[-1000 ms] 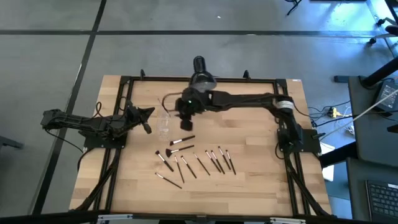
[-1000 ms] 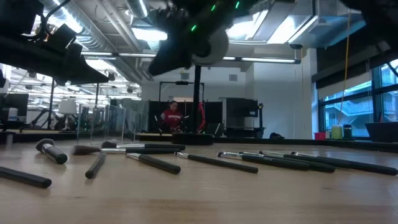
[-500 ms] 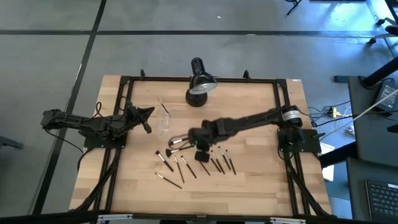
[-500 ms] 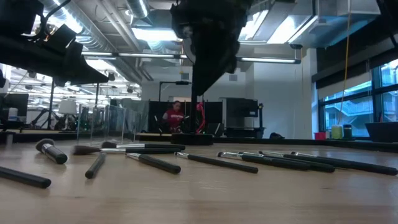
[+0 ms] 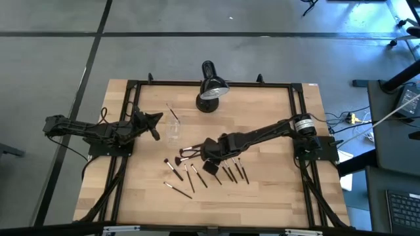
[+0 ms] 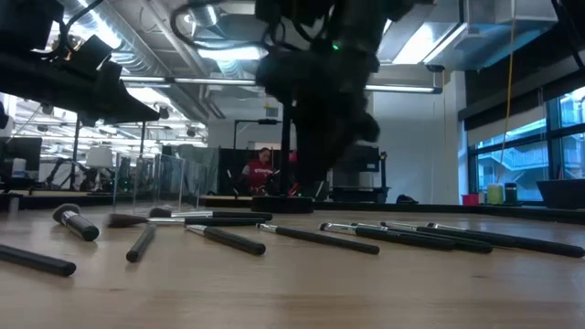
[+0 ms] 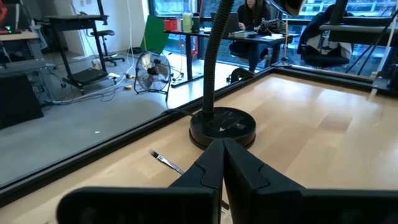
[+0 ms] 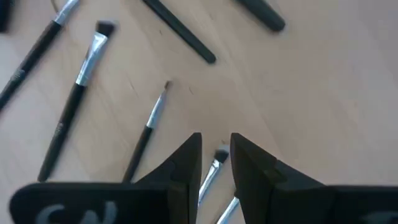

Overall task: Sort items
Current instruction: Put the eyeshadow brush into the transparent organizer

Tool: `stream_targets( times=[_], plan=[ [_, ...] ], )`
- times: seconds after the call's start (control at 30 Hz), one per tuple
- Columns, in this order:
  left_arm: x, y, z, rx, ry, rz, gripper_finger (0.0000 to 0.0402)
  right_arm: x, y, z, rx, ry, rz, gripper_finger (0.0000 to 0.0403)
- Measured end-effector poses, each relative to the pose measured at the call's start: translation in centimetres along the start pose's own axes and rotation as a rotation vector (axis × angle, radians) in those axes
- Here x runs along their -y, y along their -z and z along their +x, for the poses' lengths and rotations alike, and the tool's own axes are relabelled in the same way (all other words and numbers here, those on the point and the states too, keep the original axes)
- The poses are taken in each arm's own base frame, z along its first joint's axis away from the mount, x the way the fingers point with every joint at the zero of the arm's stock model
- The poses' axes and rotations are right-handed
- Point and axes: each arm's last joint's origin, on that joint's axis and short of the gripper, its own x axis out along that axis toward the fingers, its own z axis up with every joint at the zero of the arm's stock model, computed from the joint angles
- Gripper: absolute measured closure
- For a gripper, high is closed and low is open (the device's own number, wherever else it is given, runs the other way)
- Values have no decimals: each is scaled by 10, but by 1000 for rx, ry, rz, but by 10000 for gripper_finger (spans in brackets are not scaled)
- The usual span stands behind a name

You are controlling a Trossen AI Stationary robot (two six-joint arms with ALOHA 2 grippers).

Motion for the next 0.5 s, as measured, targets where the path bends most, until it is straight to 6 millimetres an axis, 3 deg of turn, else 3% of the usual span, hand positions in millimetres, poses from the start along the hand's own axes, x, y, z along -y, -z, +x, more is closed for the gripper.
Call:
stream_targets(
  times=[0.5],
  plan=[
    [-1, -2, 0, 15, -26, -9, 396, -16, -18, 0, 165, -189, -29, 319]
  ],
)
